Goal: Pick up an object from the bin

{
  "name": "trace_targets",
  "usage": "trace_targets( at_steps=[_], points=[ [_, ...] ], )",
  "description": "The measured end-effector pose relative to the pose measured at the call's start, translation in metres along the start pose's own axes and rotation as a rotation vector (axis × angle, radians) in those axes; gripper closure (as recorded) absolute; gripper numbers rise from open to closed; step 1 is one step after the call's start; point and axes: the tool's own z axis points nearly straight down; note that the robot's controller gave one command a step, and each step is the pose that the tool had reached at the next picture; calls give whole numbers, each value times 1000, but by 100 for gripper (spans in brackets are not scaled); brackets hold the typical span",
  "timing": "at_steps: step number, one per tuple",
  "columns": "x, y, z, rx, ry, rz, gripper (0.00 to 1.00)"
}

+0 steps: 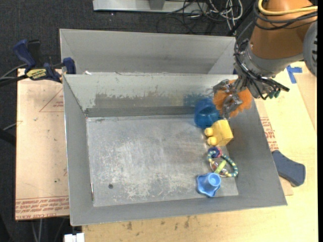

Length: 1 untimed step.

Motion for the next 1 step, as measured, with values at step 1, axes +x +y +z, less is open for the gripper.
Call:
trace_targets(
  at_steps=[1],
  points=[
    [1,0,1,-1,2,0,100]
  ],
)
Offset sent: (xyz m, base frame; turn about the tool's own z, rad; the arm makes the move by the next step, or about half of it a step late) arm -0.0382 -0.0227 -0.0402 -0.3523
